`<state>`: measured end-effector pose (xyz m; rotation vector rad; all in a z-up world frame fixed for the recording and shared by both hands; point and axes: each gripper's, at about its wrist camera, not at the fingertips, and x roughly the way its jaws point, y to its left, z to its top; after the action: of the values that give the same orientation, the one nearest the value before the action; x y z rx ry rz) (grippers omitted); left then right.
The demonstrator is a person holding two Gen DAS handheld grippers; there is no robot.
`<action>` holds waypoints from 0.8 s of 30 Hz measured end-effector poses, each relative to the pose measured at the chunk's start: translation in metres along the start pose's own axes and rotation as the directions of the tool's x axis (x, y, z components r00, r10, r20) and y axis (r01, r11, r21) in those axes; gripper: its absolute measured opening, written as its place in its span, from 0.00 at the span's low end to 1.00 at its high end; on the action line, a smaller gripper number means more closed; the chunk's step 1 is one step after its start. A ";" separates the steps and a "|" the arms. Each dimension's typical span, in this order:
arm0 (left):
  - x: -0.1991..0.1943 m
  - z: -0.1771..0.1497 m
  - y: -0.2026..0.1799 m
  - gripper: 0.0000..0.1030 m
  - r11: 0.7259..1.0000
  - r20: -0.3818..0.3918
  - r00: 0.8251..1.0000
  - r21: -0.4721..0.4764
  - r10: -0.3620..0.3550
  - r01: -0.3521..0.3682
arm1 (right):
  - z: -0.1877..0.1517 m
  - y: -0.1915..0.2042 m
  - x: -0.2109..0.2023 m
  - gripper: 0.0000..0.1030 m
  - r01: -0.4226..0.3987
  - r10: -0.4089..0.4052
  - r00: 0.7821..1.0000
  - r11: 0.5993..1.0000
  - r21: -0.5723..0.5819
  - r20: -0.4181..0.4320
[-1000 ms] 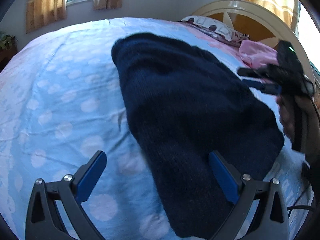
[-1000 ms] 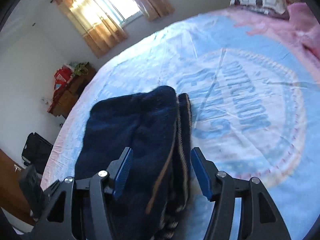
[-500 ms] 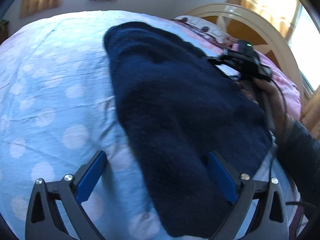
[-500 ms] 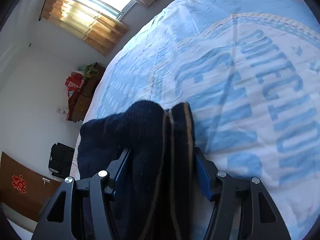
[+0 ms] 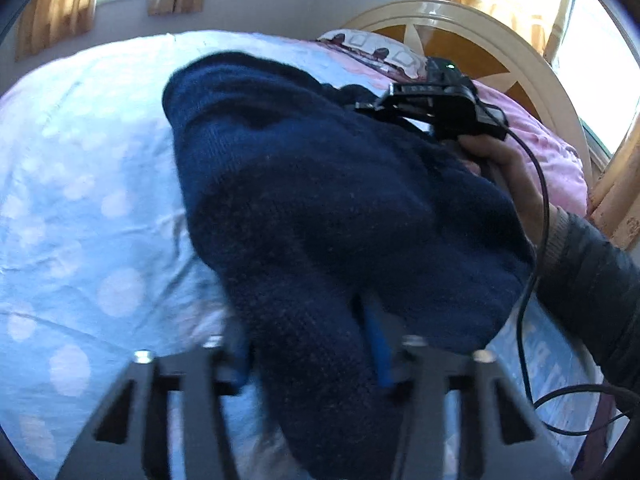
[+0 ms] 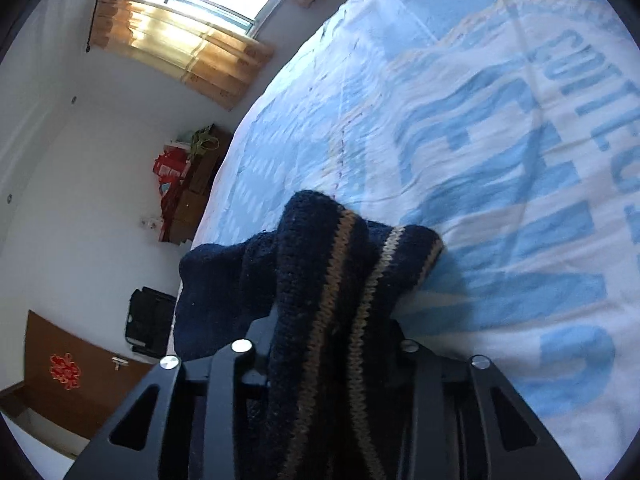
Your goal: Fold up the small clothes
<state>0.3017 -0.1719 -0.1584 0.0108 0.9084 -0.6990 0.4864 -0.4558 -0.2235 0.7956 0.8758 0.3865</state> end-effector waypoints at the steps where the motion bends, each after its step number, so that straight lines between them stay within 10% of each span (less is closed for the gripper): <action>1: -0.005 0.000 -0.002 0.29 1.000 0.012 1.000 0.007 0.016 -0.016 | -0.004 0.004 -0.006 0.30 -0.007 0.007 1.000 1.000 -0.006 0.019; 10: -0.061 -0.007 0.005 0.20 0.999 0.072 0.996 -0.015 0.045 -0.044 | -0.029 0.072 -0.045 0.20 0.000 0.007 0.995 0.997 -0.080 0.095; 24: -0.173 -0.052 0.039 0.20 0.975 0.163 0.961 -0.024 0.224 -0.223 | -0.071 0.176 0.014 0.18 -0.135 0.137 0.991 0.979 -0.153 0.001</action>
<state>0.2145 -0.0313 -0.0767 0.0490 0.7369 -0.4793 0.4396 -0.2995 -0.1261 0.7166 0.7732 0.5629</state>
